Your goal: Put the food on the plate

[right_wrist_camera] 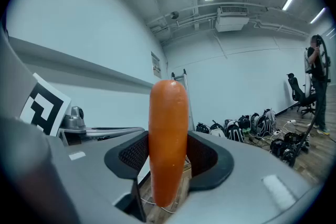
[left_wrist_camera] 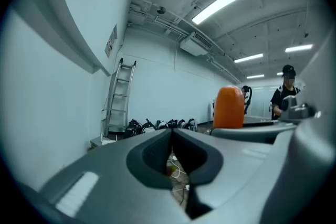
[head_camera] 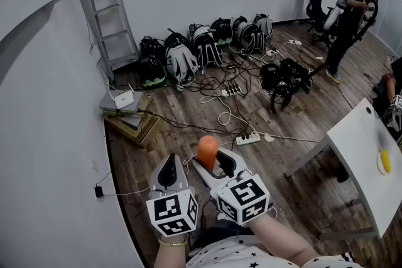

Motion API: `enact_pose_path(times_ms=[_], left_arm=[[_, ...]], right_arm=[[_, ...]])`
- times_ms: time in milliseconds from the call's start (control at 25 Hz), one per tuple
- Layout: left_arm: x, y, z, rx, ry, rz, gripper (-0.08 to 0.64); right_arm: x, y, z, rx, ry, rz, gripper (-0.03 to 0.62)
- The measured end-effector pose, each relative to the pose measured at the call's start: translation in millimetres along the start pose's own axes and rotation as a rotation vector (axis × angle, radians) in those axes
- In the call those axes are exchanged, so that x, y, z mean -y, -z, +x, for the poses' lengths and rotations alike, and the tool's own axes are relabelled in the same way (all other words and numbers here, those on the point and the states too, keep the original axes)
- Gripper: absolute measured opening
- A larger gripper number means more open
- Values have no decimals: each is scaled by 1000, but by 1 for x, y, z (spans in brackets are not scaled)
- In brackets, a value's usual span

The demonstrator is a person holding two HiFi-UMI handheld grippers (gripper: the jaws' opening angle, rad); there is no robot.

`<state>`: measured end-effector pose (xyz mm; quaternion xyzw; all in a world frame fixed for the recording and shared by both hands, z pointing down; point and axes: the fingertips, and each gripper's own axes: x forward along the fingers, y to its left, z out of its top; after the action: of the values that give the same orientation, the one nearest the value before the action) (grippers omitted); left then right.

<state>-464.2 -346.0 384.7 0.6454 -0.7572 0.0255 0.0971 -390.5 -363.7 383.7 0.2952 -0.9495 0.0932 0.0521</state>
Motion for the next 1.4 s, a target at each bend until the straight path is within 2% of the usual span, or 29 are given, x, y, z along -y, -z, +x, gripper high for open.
enact_pose_path(times_ms=[160,320,480,680,840,1040,1240,1400], left_arm=[[8,2,-7,-2,16,12,8],[32,6,-5,-12,80,26,8],[75,9,3,-21,175,54,8],[146,11,15,-28,341,92,8],[225,21,17,-37,524,123,8],[345,35,0,-53,781,151,8],[475,49,-52,-49,1073,197,8],[562,68,-113,-67,1310,242,8]], right_arm=[[0,4,-10,4,4,18,218],[16,9,-28,4,58,22,217],[46,12,-61,8,152,26,216],[96,11,-113,41,318,48,217],[142,16,-176,75,500,69,217],[188,19,-276,94,731,81,218],[219,27,-400,140,1011,104,217],[218,45,-507,184,1265,149,216]])
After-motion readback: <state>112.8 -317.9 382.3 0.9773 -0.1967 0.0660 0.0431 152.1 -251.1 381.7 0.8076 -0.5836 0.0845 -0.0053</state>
